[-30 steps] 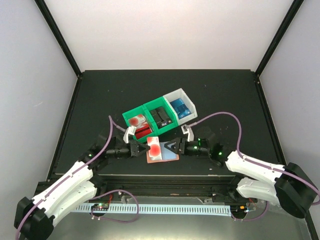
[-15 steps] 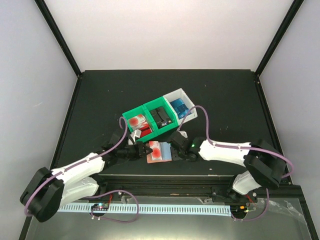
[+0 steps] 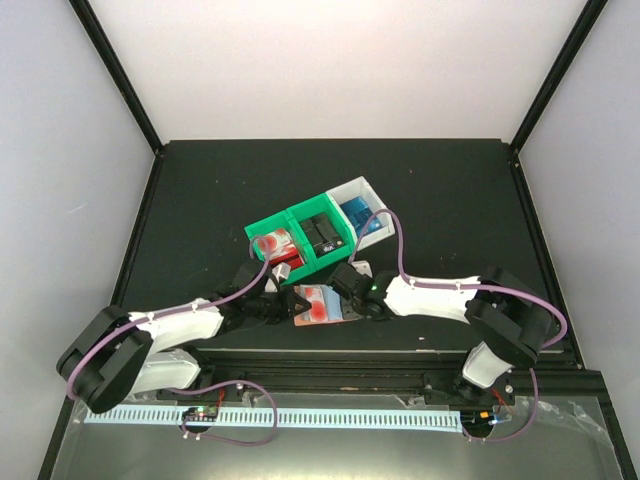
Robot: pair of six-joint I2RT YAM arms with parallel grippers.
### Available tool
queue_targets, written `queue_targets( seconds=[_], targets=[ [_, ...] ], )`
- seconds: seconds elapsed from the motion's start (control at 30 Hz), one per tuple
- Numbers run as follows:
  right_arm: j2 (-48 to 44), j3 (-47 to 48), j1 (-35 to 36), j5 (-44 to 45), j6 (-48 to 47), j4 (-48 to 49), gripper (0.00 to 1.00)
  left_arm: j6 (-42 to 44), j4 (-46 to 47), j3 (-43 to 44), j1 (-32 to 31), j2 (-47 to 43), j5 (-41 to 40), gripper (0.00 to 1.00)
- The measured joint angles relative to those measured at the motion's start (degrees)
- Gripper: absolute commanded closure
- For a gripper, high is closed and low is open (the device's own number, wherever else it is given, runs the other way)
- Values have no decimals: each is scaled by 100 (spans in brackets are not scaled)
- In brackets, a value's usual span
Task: Put the credit cards into the card holder
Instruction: Insert the credit card into the card holder.
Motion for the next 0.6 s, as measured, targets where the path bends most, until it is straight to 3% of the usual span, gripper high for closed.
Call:
queue_targets(
  seconds=[0.13, 0.6],
  targets=[
    [63, 66, 0, -11, 13, -4, 68, -44, 109, 2, -28, 37, -24, 98],
    [63, 37, 7, -66, 79, 83, 69, -472, 640, 11, -125, 723, -175, 98]
  ],
)
